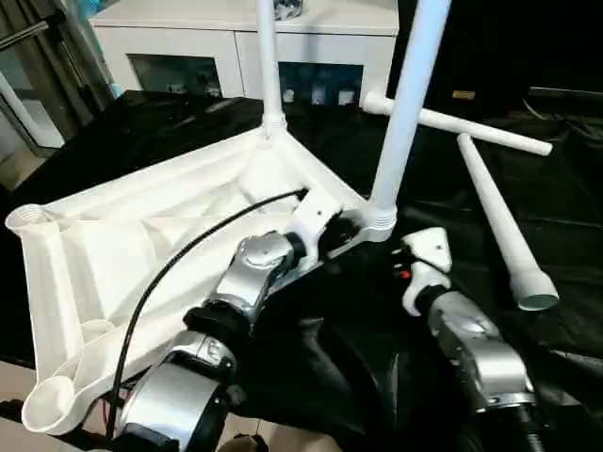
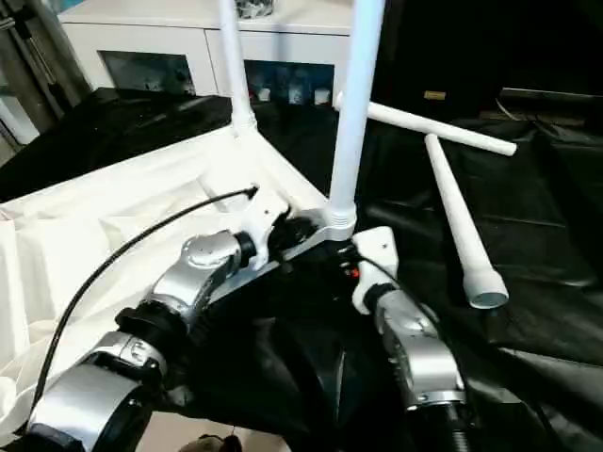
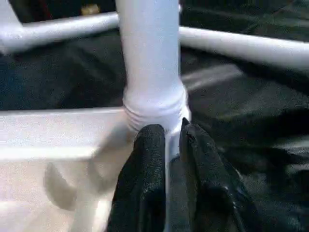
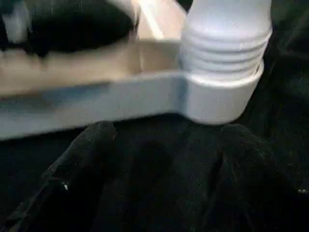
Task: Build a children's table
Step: Rotate table base
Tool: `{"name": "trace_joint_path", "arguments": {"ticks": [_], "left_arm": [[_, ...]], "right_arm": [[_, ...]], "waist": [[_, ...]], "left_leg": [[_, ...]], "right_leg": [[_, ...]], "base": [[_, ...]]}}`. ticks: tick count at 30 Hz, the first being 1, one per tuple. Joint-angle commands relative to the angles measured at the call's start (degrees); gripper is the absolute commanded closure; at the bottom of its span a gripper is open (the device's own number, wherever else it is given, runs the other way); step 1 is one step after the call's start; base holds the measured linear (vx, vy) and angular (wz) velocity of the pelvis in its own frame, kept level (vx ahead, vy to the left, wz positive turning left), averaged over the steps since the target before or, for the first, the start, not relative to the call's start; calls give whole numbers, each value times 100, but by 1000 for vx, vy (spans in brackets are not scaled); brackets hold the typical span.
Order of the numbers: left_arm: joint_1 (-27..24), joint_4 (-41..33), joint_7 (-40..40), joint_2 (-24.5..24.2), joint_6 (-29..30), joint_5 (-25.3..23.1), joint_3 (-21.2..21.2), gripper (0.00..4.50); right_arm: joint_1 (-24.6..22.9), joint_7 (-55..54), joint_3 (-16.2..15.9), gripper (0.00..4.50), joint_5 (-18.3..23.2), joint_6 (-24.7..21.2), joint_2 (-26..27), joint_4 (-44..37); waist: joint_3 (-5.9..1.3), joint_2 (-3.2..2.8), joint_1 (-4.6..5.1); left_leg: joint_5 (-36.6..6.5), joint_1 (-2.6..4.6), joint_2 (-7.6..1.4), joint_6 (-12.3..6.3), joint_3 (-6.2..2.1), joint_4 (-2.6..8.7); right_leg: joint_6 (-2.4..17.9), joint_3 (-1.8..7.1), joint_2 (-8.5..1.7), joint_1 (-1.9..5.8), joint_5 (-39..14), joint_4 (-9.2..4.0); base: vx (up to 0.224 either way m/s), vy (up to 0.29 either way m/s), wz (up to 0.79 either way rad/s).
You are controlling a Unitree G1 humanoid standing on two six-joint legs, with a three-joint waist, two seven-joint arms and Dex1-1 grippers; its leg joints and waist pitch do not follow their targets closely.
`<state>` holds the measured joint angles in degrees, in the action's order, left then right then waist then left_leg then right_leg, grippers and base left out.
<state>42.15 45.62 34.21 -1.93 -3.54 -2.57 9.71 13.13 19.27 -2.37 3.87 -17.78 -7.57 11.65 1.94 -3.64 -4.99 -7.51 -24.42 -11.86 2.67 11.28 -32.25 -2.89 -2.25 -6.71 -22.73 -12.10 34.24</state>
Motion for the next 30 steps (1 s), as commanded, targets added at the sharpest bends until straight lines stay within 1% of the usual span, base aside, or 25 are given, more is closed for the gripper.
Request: {"name": "trace_joint_path", "arguments": {"ticks": [1,2,3,4,6,7,8,9,10,11,13,14,15,16,17,18,19,20,22,24,25,26,27,29,30], "left_arm": [[-127,-360,-366,-329,95,-237,-94,348],[-166,-447,-395,-382,156,-254,-120,343],[-266,-667,-467,-514,310,-297,-185,327],[-432,-1004,-529,-693,541,-338,-292,315],[-801,-1763,-543,-1028,1089,-400,-495,309],[-1160,-2379,-446,-1336,1481,-491,-666,298],[-1415,-2810,-382,-1551,1747,-551,-772,285],[-1415,-2810,-382,-1551,1747,-551,-772,275],[-1885,-3507,-319,-1911,2194,-631,-920,275],[-2058,-3697,-337,-2026,2286,-740,-992,264],[-2389,-4073,-399,-2239,2480,-967,-1120,241],[-2477,-4175,-425,-2287,2534,-1030,-1159,234],[-2808,-4641,-536,-2404,2907,-1182,-1366,231],[-2808,-4641,-536,-2404,2907,-1182,-1366,225],[-3090,-5118,-659,-2480,3426,-1313,-1557,213],[-3158,-5191,-700,-2568,3536,-1404,-1571,198],[-3201,-5264,-730,-2656,3642,-1430,-1534,189],[-3182,-5249,-822,-2702,3681,-1441,-1550,187],[-3134,-5172,-937,-2761,3686,-1484,-1569,180],[-3088,-5116,-1009,-2802,3681,-1511,-1593,180],[-3005,-4966,-1128,-2827,3709,-1582,-1677,154],[-2968,-4830,-1184,-2866,3695,-1633,-1707,149],[-2960,-4791,-1196,-2876,3691,-1643,-1711,147],[-2860,-4430,-1304,-2976,3698,-1671,-1697,144],[-2850,-4377,-1267,-2956,3743,-1604,-1690,142]], "right_arm": [[84,-12,-30,64,-27,-180,-10,-43],[98,1,-42,64,-30,-180,-12,-37],[133,35,-73,64,-36,-181,-18,-21],[169,77,-119,64,-46,-181,-26,-10],[259,153,-197,64,-59,-157,-42,73],[368,193,-230,64,-68,-129,-43,213],[441,214,-252,64,-82,-124,-41,301],[441,214,-252,64,-82,-124,-41,301],[571,220,-261,64,-102,-111,-32,460],[616,206,-253,64,-109,-107,-25,522],[700,171,-242,64,-124,-103,-19,639],[720,160,-239,64,-130,-105,-20,670],[802,134,-230,64,-139,-90,-20,800],[802,134,-230,64,-139,-90,-20,800],[866,130,-241,64,-136,-54,-20,918],[890,130,-258,64,-136,-30,-12,969],[909,134,-269,64,-135,-6,-8,1013],[929,148,-285,64,-133,12,3,1049],[948,157,-300,64,-135,28,20,1084],[964,160,-308,64,-143,45,36,1121],[993,154,-295,64,-153,73,63,1196],[1000,145,-279,64,-152,86,73,1231],[1002,145,-274,93,-147,87,78,1240],[1000,163,-213,100,-65,120,124,1286],[996,154,-208,100,-61,126,128,1294]], "waist": [[-393,147,4],[-387,121,13],[-385,155,22],[-374,129,26],[-370,122,39],[-369,119,52],[-365,181,72],[-379,141,80],[-351,165,99],[-361,127,105],[-344,166,97],[-338,153,88],[-332,188,71],[-313,210,65],[-308,261,30],[-326,243,31],[-299,238,20],[-298,239,5],[-292,262,0],[-296,228,-2],[-303,245,7],[-304,204,15],[-304,224,23],[-315,154,31],[-313,170,32]], "left_leg": [[-907,186,-45,-577,-48,246],[-1036,215,-56,-508,-42,256],[-1077,228,-73,-477,-38,261],[-1115,230,-77,-430,-39,276],[-1131,233,-87,-366,-45,288],[-1108,236,-90,-339,-44,286],[-1045,214,-97,-339,-49,294],[-1025,219,-101,-316,-54,297],[-1144,261,-87,-264,-20,293],[-1118,252,-109,-197,-47,319],[-1173,287,-104,-118,-27,311],[-1267,291,-101,-51,-34,329],[-1343,311,-110,-13,-22,328],[-1404,274,-112,24,-44,357],[-1596,334,-110,78,-12,345],[-1593,322,-125,123,-33,347],[-1605,292,-108,153,-44,376],[-1790,338,-99,228,-37,363],[-1937,329,-83,301,-48,376],[-2038,322,-78,369,-71,386],[-2067,313,-73,401,-76,387],[-2130,315,-57,435,-79,387],[-2154,309,-49,447,-83,382],[-2277,309,-32,498,-107,388],[-2312,315,-34,502,-104,387]], "right_leg": [[1288,38,-78,267,465,-290],[1229,48,-78,240,136,-325],[1223,52,-75,239,51,-325],[1206,53,-68,225,-144,-328],[1196,59,-67,215,-280,-321],[1209,62,-54,199,-271,-312],[1229,57,-63,211,-238,-281],[1233,51,-65,213,-249,-267],[1192,73,-20,145,-360,-319],[1218,68,-32,168,-255,-277],[1189,76,5,135,-210,-291],[1163,81,7,134,-251,-288],[1149,86,11,115,-296,-297],[1123,87,-13,146,-377,-289],[1058,108,2,85,-599,-341],[1078,111,-22,117,-519,-282],[1008,102,-4,111,-610,-310],[952,116,7,64,-736,-329],[872,123,10,65,-879,-345],[819,127,5,63,-954,-342],[802,124,7,64,-952,-344],[781,124,19,51,-969,-356],[775,124,18,55,-978,-351],[742,118,19,57,-1040,-354],[749,122,19,46,-1058,-363]], "base": [[0,0,0],[0,0,0],[0,0,0],[0,0,0],[0,0,0],[0,0,0],[0,0,0],[0,0,0],[0,0,0],[0,0,0],[0,0,0],[0,0,0],[0,0,0],[0,0,0],[0,0,0],[0,0,0],[0,0,0],[0,0,0],[0,0,0],[0,0,0],[0,0,0],[0,0,0],[0,0,0],[0,0,0],[0,0,0]]}}
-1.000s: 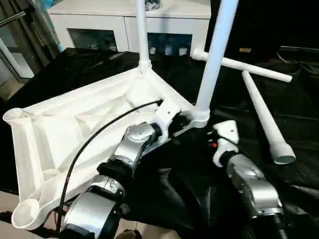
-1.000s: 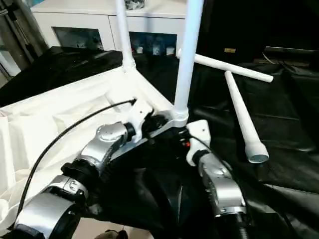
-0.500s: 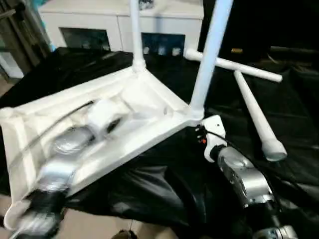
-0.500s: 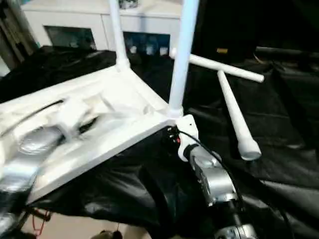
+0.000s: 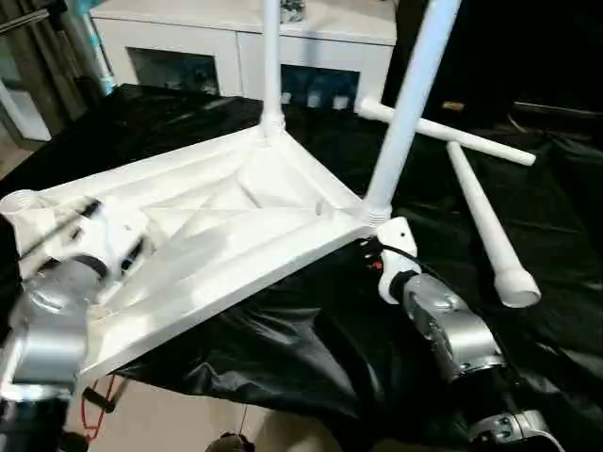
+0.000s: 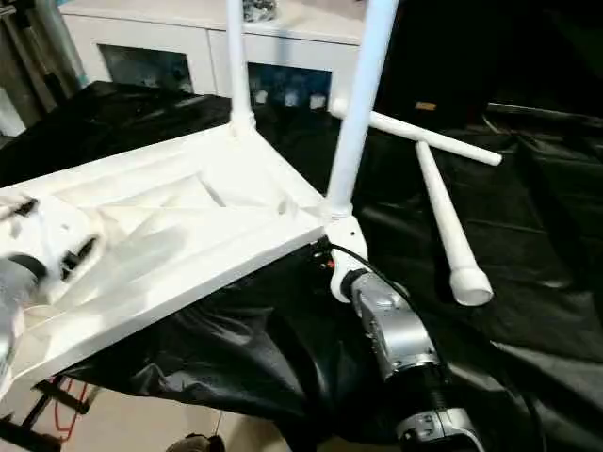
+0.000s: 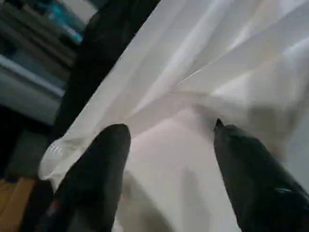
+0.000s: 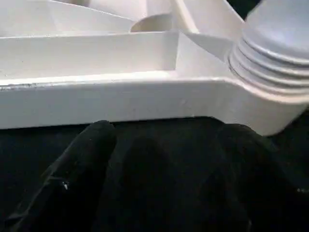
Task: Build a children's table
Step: Rotate table base
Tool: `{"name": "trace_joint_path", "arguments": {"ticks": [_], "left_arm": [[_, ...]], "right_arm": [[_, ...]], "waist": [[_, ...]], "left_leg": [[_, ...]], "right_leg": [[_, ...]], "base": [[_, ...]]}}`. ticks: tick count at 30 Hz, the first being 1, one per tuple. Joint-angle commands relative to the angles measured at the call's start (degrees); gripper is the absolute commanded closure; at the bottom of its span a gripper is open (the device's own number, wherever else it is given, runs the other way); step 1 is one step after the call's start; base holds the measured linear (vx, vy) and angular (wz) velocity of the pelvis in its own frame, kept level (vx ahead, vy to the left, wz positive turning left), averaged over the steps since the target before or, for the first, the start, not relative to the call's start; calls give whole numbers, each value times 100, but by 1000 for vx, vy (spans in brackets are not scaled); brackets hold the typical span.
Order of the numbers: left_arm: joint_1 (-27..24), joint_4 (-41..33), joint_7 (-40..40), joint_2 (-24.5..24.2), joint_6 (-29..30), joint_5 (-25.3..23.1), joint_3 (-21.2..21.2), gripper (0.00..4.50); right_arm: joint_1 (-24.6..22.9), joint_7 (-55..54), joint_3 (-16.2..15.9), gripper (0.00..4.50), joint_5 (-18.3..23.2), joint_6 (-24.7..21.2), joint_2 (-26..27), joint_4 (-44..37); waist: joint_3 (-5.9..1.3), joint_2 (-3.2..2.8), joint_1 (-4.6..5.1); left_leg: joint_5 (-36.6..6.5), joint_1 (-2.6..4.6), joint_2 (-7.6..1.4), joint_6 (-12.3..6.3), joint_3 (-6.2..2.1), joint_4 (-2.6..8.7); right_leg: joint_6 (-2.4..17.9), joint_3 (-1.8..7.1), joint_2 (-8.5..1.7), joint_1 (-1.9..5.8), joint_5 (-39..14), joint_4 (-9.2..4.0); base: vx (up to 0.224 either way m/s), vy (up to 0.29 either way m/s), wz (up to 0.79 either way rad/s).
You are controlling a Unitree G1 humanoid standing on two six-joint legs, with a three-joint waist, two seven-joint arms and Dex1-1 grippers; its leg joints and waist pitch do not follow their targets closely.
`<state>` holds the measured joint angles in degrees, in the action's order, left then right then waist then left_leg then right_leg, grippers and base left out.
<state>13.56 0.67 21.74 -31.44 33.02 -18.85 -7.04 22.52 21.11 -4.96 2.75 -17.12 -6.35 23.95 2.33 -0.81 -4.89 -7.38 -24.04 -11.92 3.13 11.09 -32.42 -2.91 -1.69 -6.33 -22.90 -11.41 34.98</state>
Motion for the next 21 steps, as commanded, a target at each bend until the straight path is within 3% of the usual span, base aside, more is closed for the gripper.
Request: {"name": "trace_joint_path", "arguments": {"ticks": [1,2,4,7,15,17,18,19,21], "left_arm": [[12,140,10,11,129,76,-8,140],[-7,250,57,-3,131,84,72,168],[-60,428,143,-22,128,75,221,181],[-105,629,331,6,96,133,413,210],[-127,676,864,-102,256,253,768,270],[-195,283,1585,-160,515,693,930,286],[-195,283,1585,-160,515,693,930,299],[-214,180,1831,-205,419,783,1048,308],[-245,-14,2363,-310,263,958,1327,317]], "right_arm": [[57,-37,53,105,50,65,8,72],[50,-51,54,128,47,73,17,74],[44,-77,62,146,45,88,35,77],[55,-96,83,166,49,145,59,125],[111,-76,68,228,25,240,82,244],[187,-64,63,244,27,309,99,379],[187,-64,63,254,27,309,99,379],[211,-41,69,264,38,320,99,419],[277,-17,87,278,52,348,94,523]], "waist": [[-355,-104,22],[-366,-180,10],[-369,-143,19],[-374,-167,8],[-376,-143,5],[-372,-111,-2],[-370,-123,-7],[-364,-81,3],[-362,-106,-20]], "left_leg": [[-2324,267,-31,457,-89,407],[-2327,278,-37,476,-98,407],[-2356,279,-33,467,-91,398],[-2356,277,-34,464,-92,401],[-2253,267,-34,351,-77,397],[-2307,278,-36,358,-74,401],[-2315,282,-38,360,-77,404],[-2329,277,-43,347,-66,407],[-2329,280,-45,323,-66,406]], "right_leg": [[787,68,-26,70,-1128,-433],[829,69,-32,63,-1079,-419],[867,69,-18,59,-999,-426],[921,69,-20,57,-902,-417],[950,78,-24,73,-874,-414],[985,81,-44,60,-1121,-424],[1001,83,-48,55,-1170,-423],[990,90,-33,48,-1195,-433],[968,103,-41,35,-1249,-434]], "base": [[0,0,0],[0,0,0],[0,0,0],[0,0,0],[0,0,0],[0,0,0],[0,0,0],[0,0,0],[0,0,0]]}}
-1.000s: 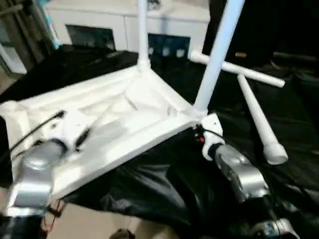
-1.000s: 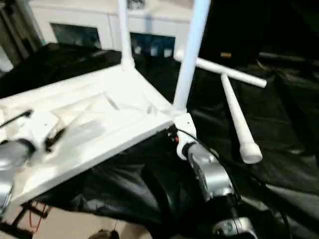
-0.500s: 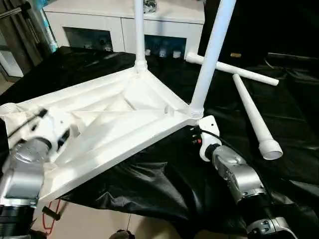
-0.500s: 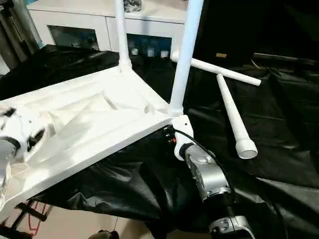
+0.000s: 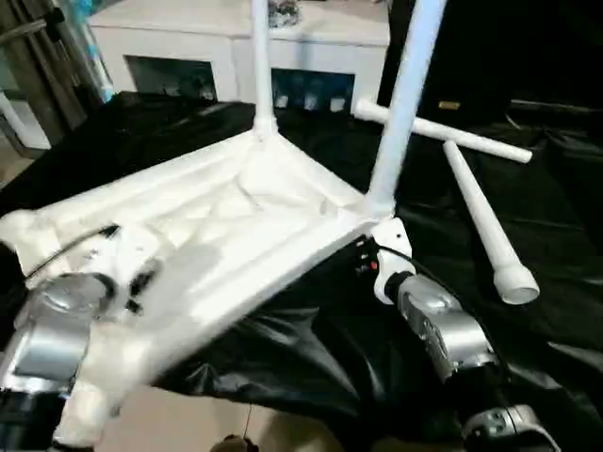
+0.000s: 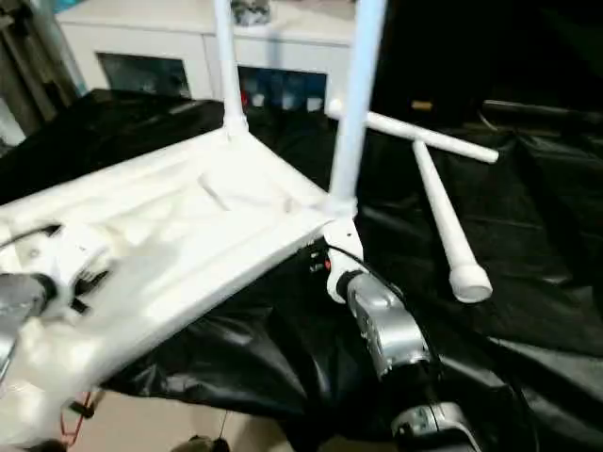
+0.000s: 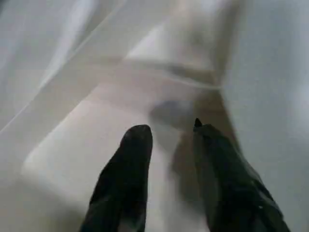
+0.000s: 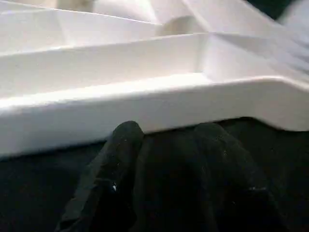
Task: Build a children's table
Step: Rotate table base
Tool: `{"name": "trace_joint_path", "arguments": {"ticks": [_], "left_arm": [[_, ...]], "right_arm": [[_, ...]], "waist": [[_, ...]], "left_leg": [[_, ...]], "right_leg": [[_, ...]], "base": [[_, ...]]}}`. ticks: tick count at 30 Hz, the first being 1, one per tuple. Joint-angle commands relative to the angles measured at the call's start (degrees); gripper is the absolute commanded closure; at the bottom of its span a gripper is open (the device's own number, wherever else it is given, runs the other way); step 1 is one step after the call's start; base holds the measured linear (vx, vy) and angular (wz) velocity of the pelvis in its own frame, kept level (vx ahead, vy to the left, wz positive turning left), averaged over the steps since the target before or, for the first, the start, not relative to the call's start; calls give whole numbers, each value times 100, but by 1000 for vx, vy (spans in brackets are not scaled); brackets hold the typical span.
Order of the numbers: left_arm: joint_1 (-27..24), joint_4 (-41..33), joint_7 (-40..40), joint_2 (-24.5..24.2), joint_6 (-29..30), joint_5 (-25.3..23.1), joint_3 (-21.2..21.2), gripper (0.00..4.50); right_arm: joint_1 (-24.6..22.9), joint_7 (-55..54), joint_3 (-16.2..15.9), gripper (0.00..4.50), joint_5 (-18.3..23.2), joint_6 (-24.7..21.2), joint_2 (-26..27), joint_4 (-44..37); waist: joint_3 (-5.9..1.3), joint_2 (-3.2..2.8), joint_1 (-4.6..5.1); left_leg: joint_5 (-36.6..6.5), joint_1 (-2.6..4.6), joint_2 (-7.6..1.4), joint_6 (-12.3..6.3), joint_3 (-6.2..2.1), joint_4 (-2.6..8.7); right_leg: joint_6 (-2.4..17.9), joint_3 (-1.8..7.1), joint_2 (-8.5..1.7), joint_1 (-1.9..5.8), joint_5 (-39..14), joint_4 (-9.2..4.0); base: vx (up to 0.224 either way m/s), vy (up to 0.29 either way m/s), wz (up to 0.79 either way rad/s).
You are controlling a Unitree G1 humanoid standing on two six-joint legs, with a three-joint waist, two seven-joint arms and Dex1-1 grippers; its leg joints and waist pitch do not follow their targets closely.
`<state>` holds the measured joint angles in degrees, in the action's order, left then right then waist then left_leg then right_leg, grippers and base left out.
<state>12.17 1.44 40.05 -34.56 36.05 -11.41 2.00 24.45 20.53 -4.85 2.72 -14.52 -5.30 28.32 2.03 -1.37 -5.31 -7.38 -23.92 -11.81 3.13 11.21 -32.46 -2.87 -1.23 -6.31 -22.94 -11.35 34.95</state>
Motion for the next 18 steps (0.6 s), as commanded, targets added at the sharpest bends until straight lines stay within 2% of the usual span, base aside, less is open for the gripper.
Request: {"name": "trace_joint_path", "arguments": {"ticks": [1,4,9,10,11,12,14,17,18], "left_arm": [[-117,-231,1007,-64,-162,405,664,324],[-79,-392,1554,-74,-193,676,959,347],[238,-389,2053,107,-244,899,1328,388],[423,-254,2154,275,-306,967,1412,393],[606,-95,2227,420,-394,995,1491,396],[769,62,2269,547,-477,998,1558,396],[1140,516,2232,843,-804,907,1669,430],[1519,1015,2130,1096,-1099,804,1775,445],[1674,1280,1975,1209,-1267,721,1776,449]], "right_arm": [[156,54,89,282,56,115,-18,187],[257,80,103,305,57,153,-33,307],[383,183,97,343,77,218,-53,423],[405,203,88,352,77,227,-49,434],[436,219,87,361,71,249,-40,468],[456,230,86,361,65,269,-32,490],[488,232,94,390,66,277,-11,495],[522,248,117,410,71,317,-3,522],[521,249,124,421,70,323,-6,516]], "waist": [[-336,-16,16],[-326,-8,31],[-334,26,54],[-339,22,50],[-348,-8,44],[-341,13,55],[-352,14,56],[-373,-19,75],[-393,-16,62]], "left_leg": [[-2272,261,-60,310,-79,414],[-2273,267,-51,351,-64,420],[-2091,250,-39,299,-37,400],[-2053,247,-36,290,-37,392],[-1968,250,-29,302,-36,380],[-1967,249,-25,298,-22,382],[-1940,249,-17,323,-23,369],[-1742,222,-5,293,-28,353],[-1710,246,-14,289,-27,336]], "right_leg": [[940,61,-49,52,-1246,-421],[910,71,-32,30,-1275,-419],[919,89,-36,57,-1135,-406],[907,92,-45,71,-1170,-408],[904,91,-44,72,-1143,-404],[901,97,-34,65,-1139,-423],[922,94,-34,79,-1084,-422],[981,76,-19,118,-663,-393],[1012,76,-28,122,-581,-372]], "base": [[0,0,0],[0,0,0],[0,0,0],[0,0,0],[0,0,0],[0,0,0],[0,0,0],[0,0,0],[0,0,0]]}}
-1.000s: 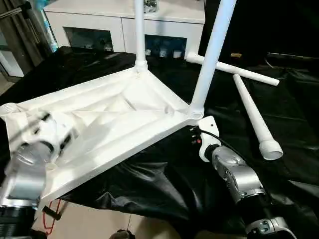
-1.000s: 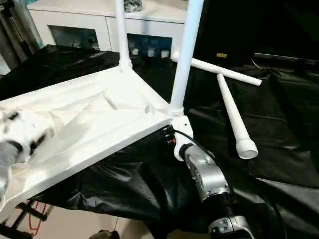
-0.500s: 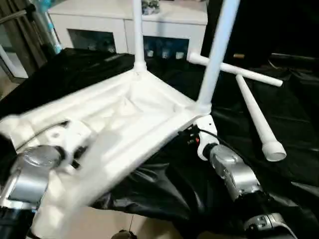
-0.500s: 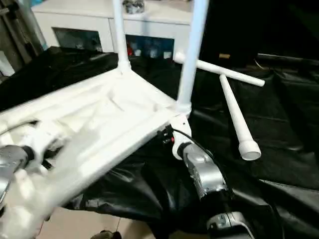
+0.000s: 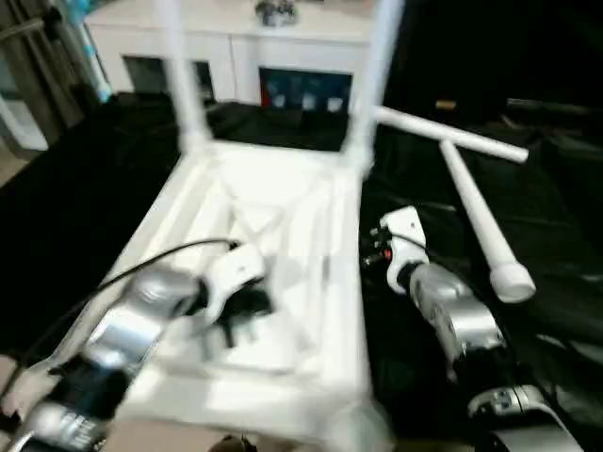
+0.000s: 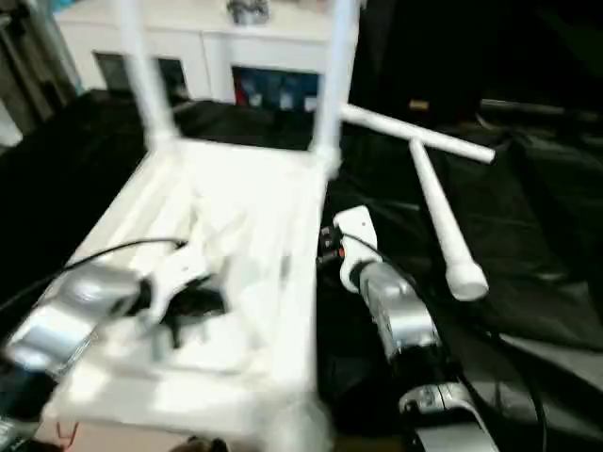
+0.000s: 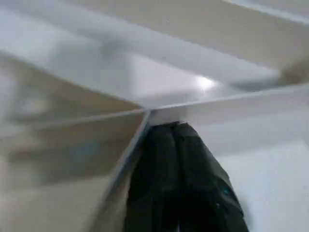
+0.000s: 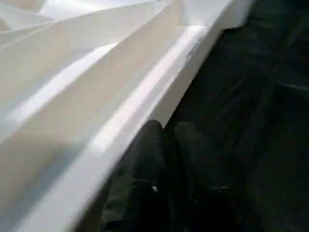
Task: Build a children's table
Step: Rotate table base
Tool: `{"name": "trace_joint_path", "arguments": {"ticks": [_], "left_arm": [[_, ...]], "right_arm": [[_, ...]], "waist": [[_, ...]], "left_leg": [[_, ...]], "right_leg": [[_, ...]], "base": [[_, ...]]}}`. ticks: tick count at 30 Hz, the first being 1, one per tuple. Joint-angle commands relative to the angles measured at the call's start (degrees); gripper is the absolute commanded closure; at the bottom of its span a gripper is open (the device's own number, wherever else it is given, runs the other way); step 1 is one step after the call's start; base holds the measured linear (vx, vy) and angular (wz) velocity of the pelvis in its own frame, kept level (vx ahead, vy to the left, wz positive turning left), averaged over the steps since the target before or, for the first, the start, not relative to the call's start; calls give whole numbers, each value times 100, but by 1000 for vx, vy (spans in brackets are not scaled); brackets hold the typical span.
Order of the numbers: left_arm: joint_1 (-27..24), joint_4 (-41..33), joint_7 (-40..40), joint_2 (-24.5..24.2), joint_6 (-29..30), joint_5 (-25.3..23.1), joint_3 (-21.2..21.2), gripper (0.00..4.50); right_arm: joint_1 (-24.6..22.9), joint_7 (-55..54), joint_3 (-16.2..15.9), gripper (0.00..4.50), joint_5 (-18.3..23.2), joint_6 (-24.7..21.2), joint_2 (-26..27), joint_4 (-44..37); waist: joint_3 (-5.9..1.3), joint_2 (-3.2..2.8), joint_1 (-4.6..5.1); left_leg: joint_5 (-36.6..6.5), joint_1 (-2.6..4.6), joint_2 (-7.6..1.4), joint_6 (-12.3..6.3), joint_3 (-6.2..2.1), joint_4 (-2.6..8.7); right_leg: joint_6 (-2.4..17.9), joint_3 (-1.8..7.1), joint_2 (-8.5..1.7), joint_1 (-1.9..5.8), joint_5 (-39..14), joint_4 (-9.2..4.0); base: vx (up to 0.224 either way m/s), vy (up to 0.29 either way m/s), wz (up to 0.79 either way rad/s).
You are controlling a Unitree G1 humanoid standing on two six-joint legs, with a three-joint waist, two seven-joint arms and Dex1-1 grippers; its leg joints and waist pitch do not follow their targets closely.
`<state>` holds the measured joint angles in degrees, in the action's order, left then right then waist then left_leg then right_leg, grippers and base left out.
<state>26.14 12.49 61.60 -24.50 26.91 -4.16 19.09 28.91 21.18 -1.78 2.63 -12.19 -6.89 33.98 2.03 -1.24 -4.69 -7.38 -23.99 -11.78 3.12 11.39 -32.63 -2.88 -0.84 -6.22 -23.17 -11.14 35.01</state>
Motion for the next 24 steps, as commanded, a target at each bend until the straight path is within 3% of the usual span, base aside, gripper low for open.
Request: {"name": "trace_joint_path", "arguments": {"ticks": [1,2,3,4,5,6,8,14,17,19,24], "left_arm": [[468,518,-408,333,-550,-86,45,450],[597,757,-548,413,-681,-134,28,450],[840,1215,-904,567,-931,-201,-63,450],[928,1378,-1054,623,-1021,-223,-108,450],[1079,1667,-1322,717,-1181,-247,-198,450],[1400,2306,-1905,828,-1473,-382,-298,450],[1514,2551,-2088,832,-1599,-460,-276,450],[2041,3909,-3867,805,-2149,-960,-301,450],[2050,4081,-4235,812,-2475,-904,-486,450],[1970,3949,-4172,901,-2642,-624,-758,450],[1574,3124,-3798,1117,-2709,69,-1171,450]], "right_arm": [[64,180,-170,431,80,97,144,-72],[60,179,-160,431,79,104,140,-81],[44,177,-141,446,81,106,129,-111],[36,176,-135,446,83,104,124,-126],[25,172,-124,446,85,101,118,-146],[-21,177,-104,446,81,100,88,-200],[-39,188,-98,446,80,107,76,-215],[-98,143,11,446,98,84,45,-349],[-126,101,104,446,131,48,8,-481],[-174,33,177,446,139,-20,-41,-639],[-362,-167,276,446,155,-432,-110,-1147]], "waist": [[-383,-47,13],[-393,-52,11],[-404,-111,-7],[-393,-61,4],[-407,-66,-20],[-395,-135,-11],[-402,-94,-24],[-415,-104,-18],[-423,-113,-38],[-422,-68,-53],[-400,-75,-98]], "left_leg": [[-1660,232,-8,259,-43,354],[-1627,239,-1,242,-41,339],[-1627,251,-1,246,-48,330],[-1666,245,8,235,-41,328],[-1695,258,-6,231,-47,328],[-1756,245,9,239,-53,330],[-1795,241,2,215,-69,332],[-1739,237,-10,161,-88,323],[-1531,235,-18,87,-86,304],[-1419,227,-14,32,-76,294],[-1560,240,-49,-21,-64,310]], "right_leg": [[1047,34,-27,152,-471,-384],[1074,30,-22,167,-352,-379],[1085,29,-31,169,-305,-364],[1090,26,-18,179,-296,-381],[1101,23,-33,190,-303,-373],[1077,19,-33,185,-370,-391],[1049,8,-43,206,-445,-396],[1047,-2,-41,215,-403,-388],[1174,-10,-33,218,-73,-358],[1245,-12,-35,234,93,-344],[1370,-5,-60,216,-176,-352]], "base": [[0,0,0],[0,0,0],[0,0,0],[0,0,0],[0,0,0],[0,0,0],[0,0,0],[0,0,0],[0,0,0],[0,0,0],[0,0,0]]}}
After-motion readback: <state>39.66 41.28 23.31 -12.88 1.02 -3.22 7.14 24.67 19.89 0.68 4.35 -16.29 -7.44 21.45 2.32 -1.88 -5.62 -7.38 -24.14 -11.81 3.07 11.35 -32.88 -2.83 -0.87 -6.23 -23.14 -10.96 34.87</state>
